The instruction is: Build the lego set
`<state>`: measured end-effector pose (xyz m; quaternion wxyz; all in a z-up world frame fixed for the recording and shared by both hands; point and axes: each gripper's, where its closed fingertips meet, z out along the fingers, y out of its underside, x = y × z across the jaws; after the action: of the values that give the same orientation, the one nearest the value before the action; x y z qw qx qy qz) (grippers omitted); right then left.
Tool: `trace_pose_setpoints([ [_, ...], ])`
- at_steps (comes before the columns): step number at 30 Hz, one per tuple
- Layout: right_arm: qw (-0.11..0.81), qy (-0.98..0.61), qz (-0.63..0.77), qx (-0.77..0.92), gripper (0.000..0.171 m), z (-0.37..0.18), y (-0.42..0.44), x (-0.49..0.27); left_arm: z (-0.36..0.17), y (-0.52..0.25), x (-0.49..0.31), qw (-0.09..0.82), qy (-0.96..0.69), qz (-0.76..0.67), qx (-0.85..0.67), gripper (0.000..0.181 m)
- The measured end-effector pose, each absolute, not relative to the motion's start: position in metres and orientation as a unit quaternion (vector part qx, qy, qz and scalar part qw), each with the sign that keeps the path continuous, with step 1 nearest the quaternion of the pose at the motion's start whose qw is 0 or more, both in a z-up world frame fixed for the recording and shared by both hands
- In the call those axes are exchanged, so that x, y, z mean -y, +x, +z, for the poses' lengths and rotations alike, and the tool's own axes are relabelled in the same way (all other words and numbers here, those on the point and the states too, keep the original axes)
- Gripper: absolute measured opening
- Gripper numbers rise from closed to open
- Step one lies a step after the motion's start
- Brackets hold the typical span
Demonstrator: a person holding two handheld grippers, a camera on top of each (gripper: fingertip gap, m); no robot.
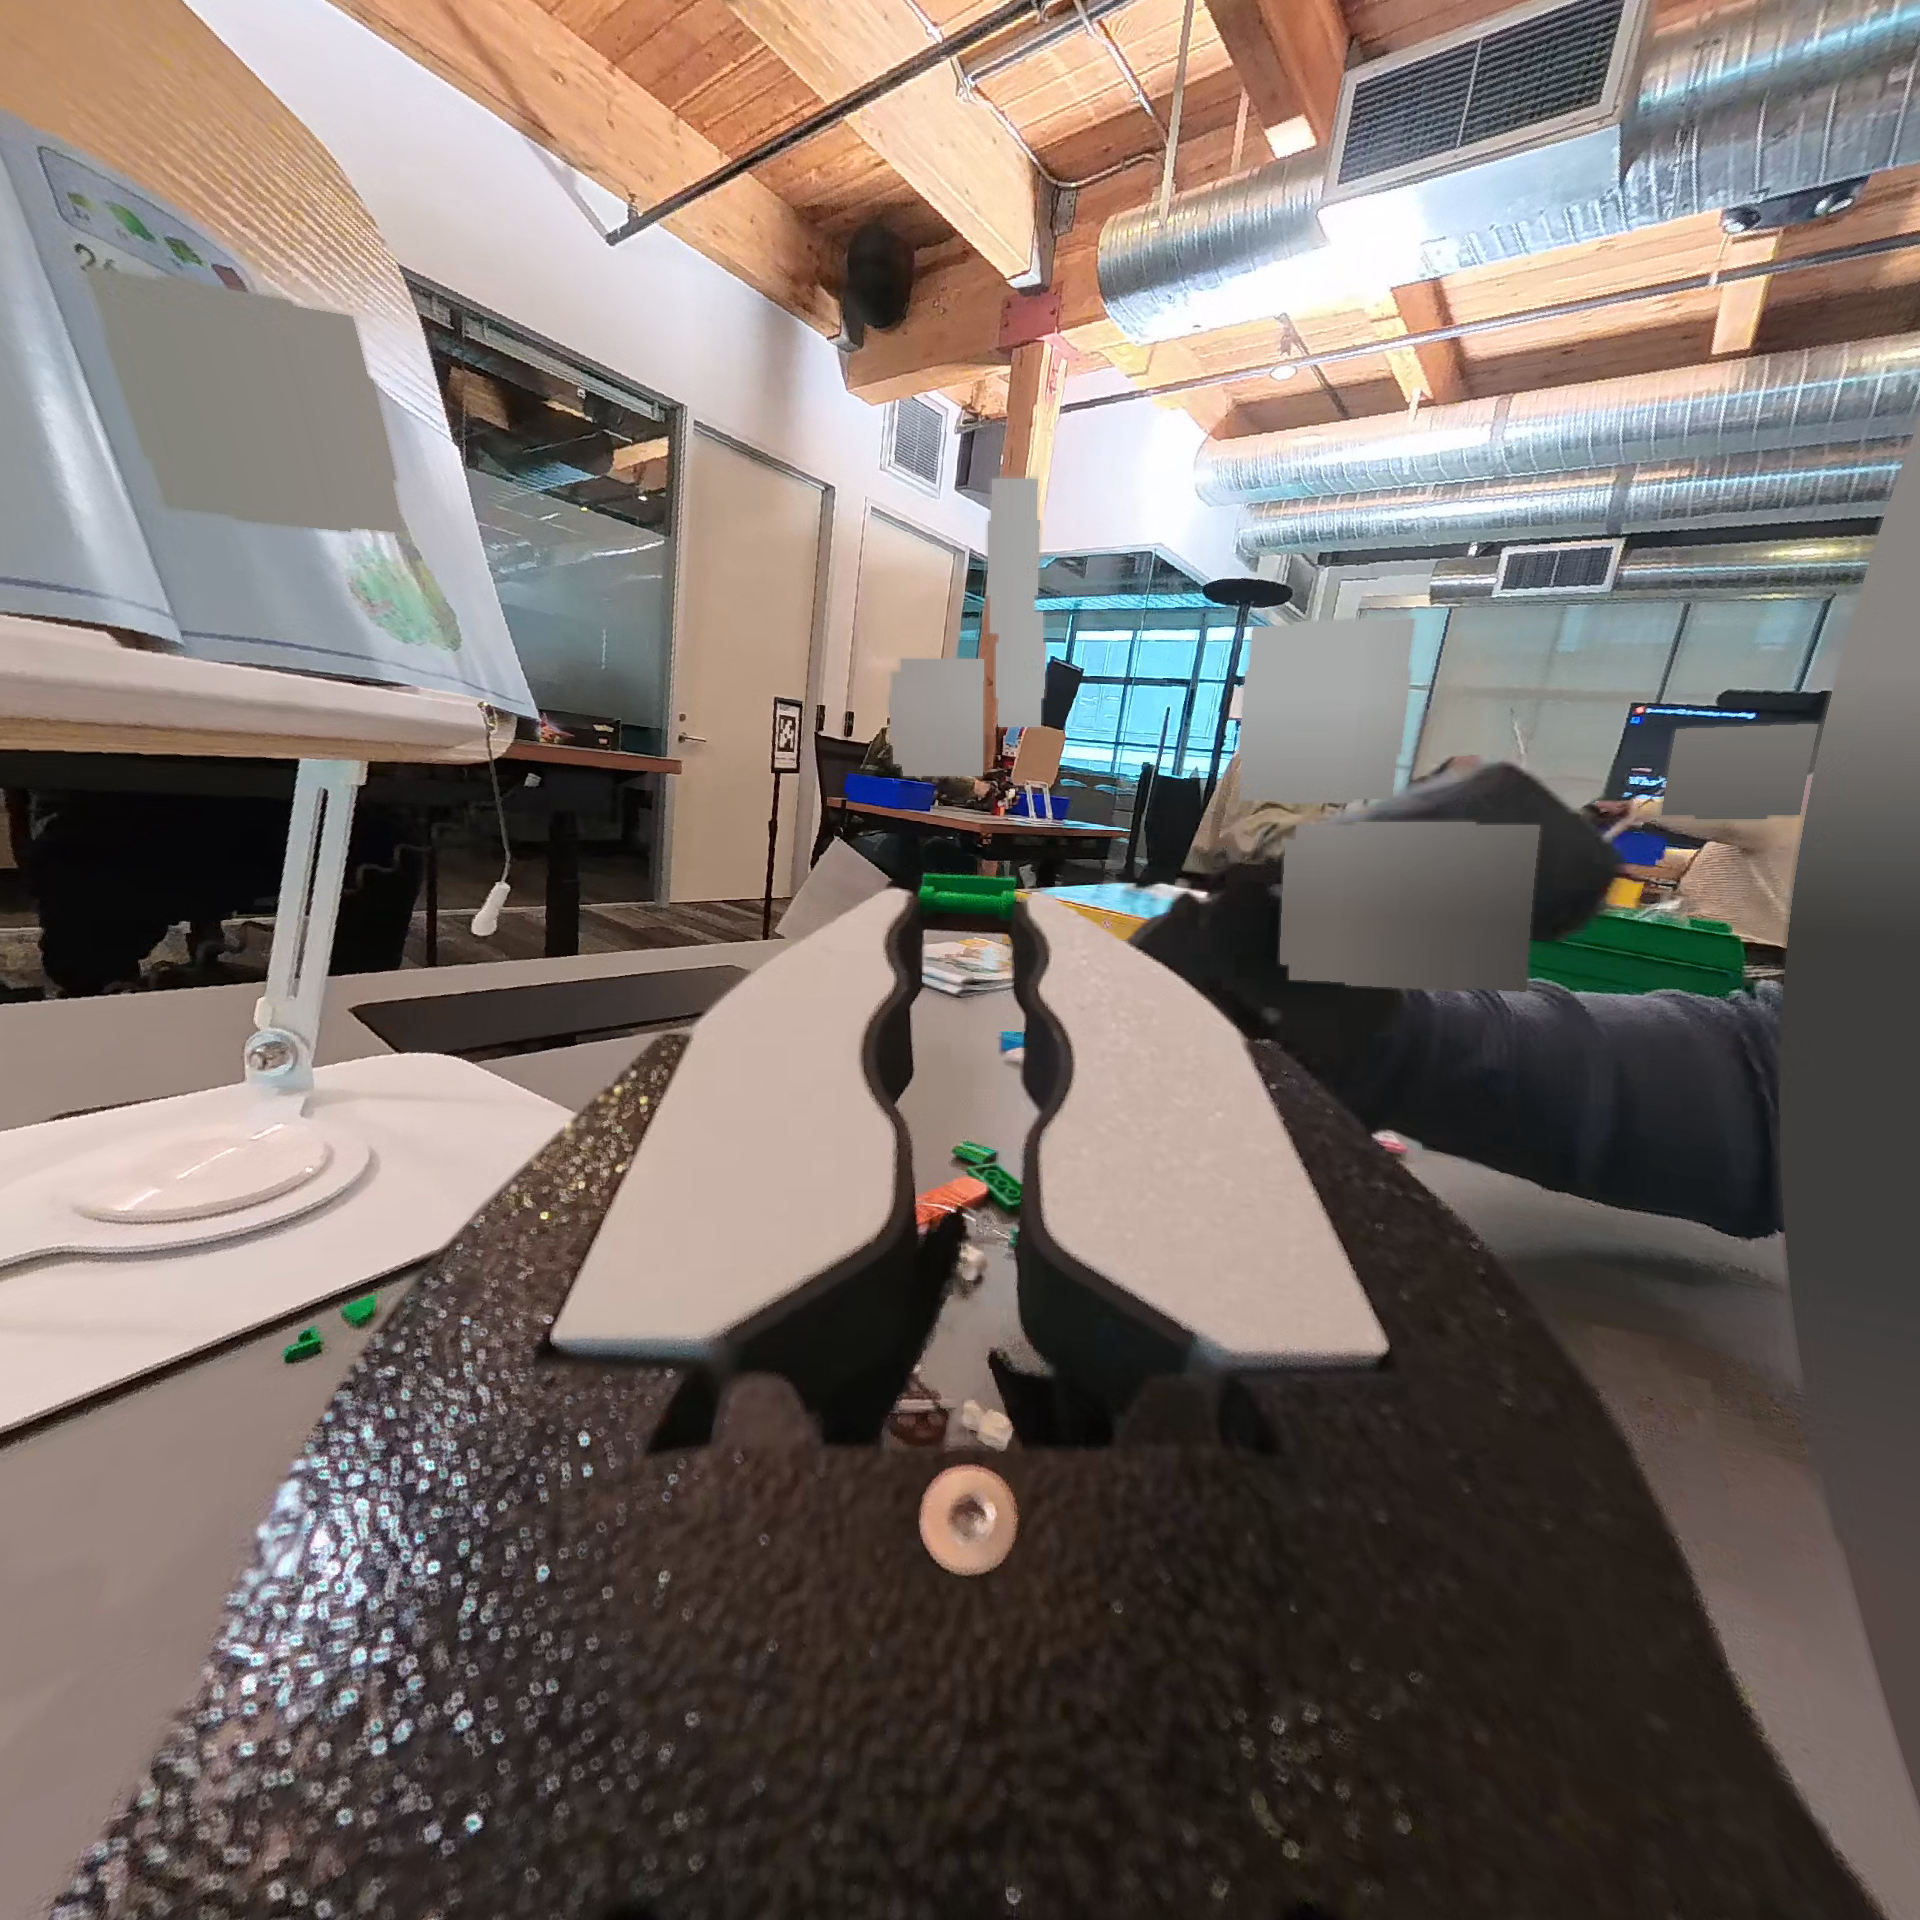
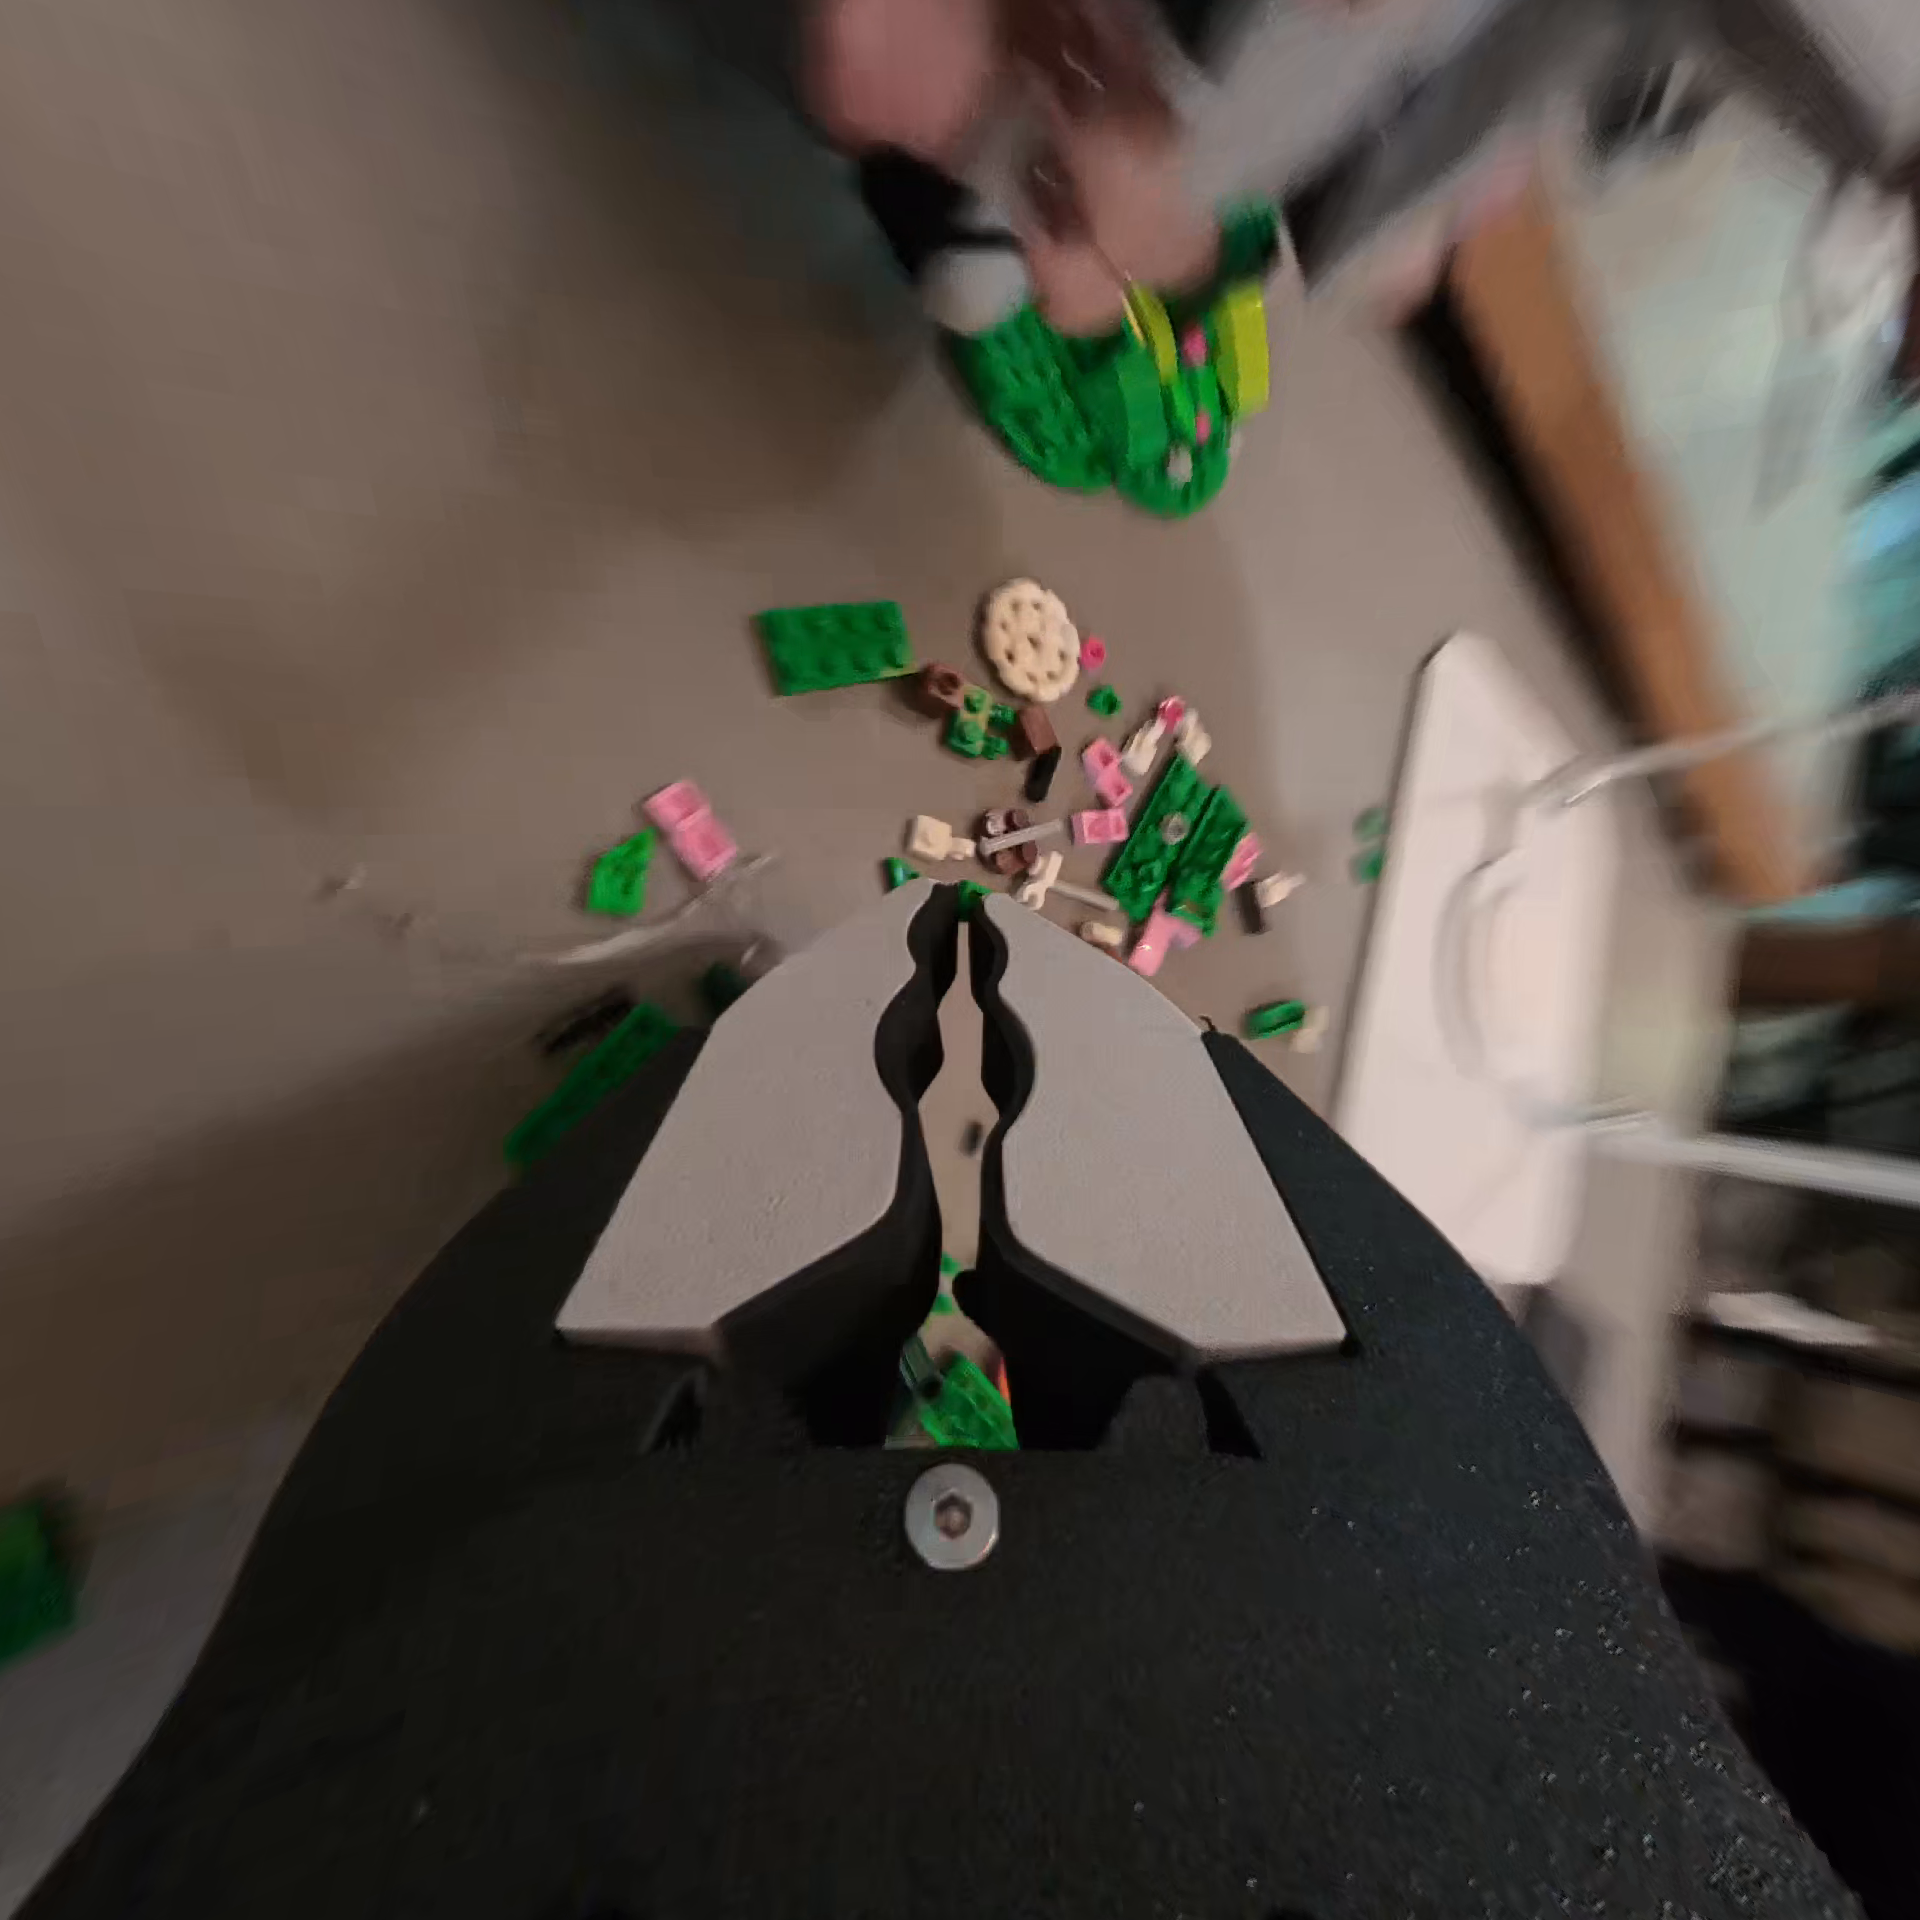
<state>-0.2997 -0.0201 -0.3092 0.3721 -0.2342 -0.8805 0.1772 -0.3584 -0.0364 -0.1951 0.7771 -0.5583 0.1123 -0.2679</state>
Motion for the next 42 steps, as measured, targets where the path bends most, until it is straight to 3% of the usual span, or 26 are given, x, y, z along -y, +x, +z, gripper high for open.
trace_pose_setpoints([
  [5, 0.393, -0.143, 0.091, 0.904, 0.002, -0.310, -0.264, 0.035, -0.200, -0.348, 0.035, 0.761, -0.568, -0.286, -0.126, 0.016],
  [12, 0.082, -0.342, 0.207, 0.913, 0.001, -0.332, -0.203, 0.059, -0.207, -0.330, 0.035, 0.739, -0.580, -0.301, -0.162, 0.016],
  [16, 0.039, -0.357, 0.153, 0.921, 0.002, -0.338, -0.192, 0.045, -0.210, -0.321, 0.036, 0.731, -0.585, -0.300, -0.182, 0.016],
  [22, 0.112, -0.342, 0.188, 0.914, 0.013, -0.314, -0.206, 0.047, -0.212, -0.315, 0.037, 0.723, -0.587, -0.310, -0.193, 0.015],
  [30, 0.083, -0.413, 0.198, 0.885, 0.013, -0.337, -0.194, 0.046, -0.213, -0.309, 0.038, 0.715, -0.587, -0.321, -0.202, 0.016],
  [37, 0.125, -0.408, 0.195, 0.883, 0.000, -0.342, -0.195, 0.048, -0.215, -0.303, 0.040, 0.708, -0.589, -0.325, -0.214, 0.015],
  [42, 0.215, -0.364, 0.156, 0.892, 0.000, -0.330, -0.200, 0.042, -0.223, -0.285, 0.046, 0.667, -0.600, -0.361, -0.255, 0.015],
])
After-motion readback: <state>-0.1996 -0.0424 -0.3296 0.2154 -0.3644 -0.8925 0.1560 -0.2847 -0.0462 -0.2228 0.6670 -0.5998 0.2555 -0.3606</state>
